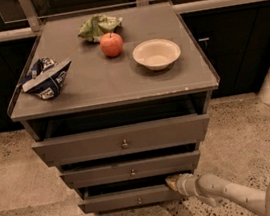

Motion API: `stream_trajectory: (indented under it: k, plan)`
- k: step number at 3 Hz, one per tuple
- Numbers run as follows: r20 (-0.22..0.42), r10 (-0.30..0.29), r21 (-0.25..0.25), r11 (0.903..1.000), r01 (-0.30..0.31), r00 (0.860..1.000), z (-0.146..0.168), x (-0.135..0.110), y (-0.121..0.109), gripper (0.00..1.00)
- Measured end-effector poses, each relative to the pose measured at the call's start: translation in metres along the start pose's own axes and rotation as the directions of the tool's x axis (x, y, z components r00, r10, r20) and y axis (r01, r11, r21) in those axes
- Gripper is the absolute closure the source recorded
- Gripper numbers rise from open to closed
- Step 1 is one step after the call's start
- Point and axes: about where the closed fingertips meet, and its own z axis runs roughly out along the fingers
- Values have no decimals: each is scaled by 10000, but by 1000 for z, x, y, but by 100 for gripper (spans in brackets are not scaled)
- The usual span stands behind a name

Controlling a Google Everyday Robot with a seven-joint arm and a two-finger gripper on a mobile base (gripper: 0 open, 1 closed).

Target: Open bottom drawer

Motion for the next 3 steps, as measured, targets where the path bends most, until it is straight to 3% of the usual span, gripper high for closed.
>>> stream_trajectory:
  k: [1,2,3]
  plan:
    - [-172,-129,-321,9994,124,9998,-7,11,10,100]
    - [-173,-130,-322,9994,125,9998,-10,8,10,100]
    - [-557,-171,-679,9976,133,9983,-32,32,15,100]
